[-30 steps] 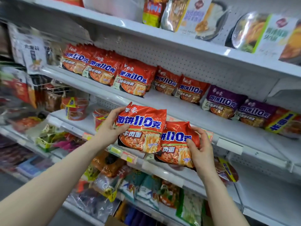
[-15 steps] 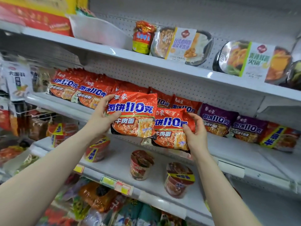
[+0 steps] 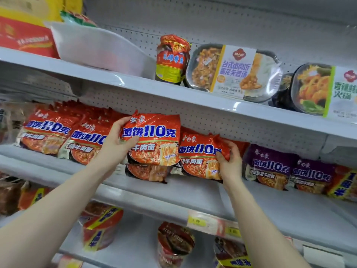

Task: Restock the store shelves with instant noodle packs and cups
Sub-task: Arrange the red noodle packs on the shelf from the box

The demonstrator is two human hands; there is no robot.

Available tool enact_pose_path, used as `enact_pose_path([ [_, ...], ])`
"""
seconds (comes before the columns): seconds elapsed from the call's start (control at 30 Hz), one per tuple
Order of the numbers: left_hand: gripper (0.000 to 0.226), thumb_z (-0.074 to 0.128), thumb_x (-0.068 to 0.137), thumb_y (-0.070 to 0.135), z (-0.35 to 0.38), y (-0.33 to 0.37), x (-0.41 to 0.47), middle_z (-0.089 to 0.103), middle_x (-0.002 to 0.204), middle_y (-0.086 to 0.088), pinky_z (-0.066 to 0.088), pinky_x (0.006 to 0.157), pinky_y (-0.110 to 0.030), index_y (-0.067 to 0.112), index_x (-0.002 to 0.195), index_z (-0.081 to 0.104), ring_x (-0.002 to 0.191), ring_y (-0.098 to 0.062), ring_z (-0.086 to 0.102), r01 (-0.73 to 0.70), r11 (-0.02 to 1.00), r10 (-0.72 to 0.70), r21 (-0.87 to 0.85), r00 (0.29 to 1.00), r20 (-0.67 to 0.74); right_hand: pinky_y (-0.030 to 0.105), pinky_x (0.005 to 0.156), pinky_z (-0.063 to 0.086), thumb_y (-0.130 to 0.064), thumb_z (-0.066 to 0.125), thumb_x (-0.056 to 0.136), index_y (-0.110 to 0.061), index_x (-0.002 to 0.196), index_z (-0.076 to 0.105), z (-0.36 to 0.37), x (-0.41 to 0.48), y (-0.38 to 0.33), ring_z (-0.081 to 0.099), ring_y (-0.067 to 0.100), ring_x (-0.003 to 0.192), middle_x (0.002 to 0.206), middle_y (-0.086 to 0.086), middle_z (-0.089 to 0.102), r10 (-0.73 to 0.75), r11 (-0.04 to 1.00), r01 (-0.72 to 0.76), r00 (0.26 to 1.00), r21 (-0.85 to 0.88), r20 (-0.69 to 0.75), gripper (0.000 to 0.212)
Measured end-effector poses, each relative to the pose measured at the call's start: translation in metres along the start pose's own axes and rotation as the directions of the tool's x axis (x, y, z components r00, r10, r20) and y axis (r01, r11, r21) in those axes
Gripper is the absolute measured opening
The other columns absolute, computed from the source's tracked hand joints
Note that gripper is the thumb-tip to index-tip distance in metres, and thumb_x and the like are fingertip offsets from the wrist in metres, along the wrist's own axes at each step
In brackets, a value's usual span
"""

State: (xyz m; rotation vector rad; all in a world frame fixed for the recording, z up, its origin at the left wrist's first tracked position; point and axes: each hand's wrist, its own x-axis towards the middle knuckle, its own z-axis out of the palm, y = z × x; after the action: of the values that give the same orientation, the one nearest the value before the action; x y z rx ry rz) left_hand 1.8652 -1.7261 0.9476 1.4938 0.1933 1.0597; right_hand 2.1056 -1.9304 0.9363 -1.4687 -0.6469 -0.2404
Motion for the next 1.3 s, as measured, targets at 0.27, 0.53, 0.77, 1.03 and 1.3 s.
enact_pose_path([
  [0.27,0.056,0.06,0.094,0.008,-0.009,-0.023,0.03,0.056,0.128,0.012,0.059,0.071,-0.027,0.039,0.137,0.041,0.098,-0.012,0.069,0.02,0.999,-0.022,0.048,0.999,0.045,0.013,0.08,0.041,0.002,0.057,0.093,-0.019,0.128,0.054,0.051,0.057,0.037,0.055,0.011,0.103,0.122,-0.003,0.057,-0.06,0.983,0.049,0.997,-0.174,-0.054,0.041],
  [0.53,0.056,0.06,0.094,0.01,-0.021,-0.043,0.034,0.055,0.127,0.014,0.057,0.065,-0.021,0.039,0.138,0.041,0.099,-0.012,0.067,0.063,0.995,-0.066,0.078,0.997,0.042,0.031,0.087,0.048,0.001,0.053,0.096,-0.027,0.137,0.047,0.076,0.076,0.074,0.057,0.02,0.11,0.131,-0.001,0.056,0.066,0.955,-0.046,0.996,-0.292,0.061,0.049],
  [0.77,0.055,0.06,0.094,0.01,-0.019,-0.048,0.032,0.052,0.131,0.016,0.058,0.068,-0.021,0.041,0.135,0.041,0.105,-0.011,0.064,0.055,0.994,-0.059,0.095,0.998,0.038,0.051,0.107,0.045,-0.013,0.064,0.094,-0.031,0.153,0.028,0.068,0.072,0.077,0.046,0.028,0.135,0.154,0.005,0.039,0.16,0.928,-0.114,0.982,-0.355,0.104,0.071],
  [1.03,0.055,0.059,0.095,0.008,0.007,-0.035,0.022,0.05,0.131,0.014,0.058,0.068,-0.022,0.04,0.136,0.041,0.106,-0.013,0.063,0.007,0.997,-0.013,0.076,0.997,0.077,0.041,0.103,0.048,-0.021,0.058,0.098,-0.03,0.146,0.041,0.052,0.034,0.031,0.051,0.021,0.129,0.144,0.0,0.05,-0.004,0.962,0.037,0.993,-0.272,0.119,0.051],
  [1.3,0.055,0.06,0.095,0.009,0.046,-0.033,0.001,0.047,0.137,0.01,0.059,0.075,-0.025,0.039,0.136,0.039,0.11,-0.009,0.061,-0.031,0.996,0.02,0.089,0.992,0.126,0.028,0.083,0.059,-0.034,0.067,0.093,-0.037,0.15,0.028,0.04,-0.034,-0.015,0.062,0.008,0.114,0.131,-0.01,0.056,0.012,0.996,-0.044,0.92,0.075,0.391,0.069],
])
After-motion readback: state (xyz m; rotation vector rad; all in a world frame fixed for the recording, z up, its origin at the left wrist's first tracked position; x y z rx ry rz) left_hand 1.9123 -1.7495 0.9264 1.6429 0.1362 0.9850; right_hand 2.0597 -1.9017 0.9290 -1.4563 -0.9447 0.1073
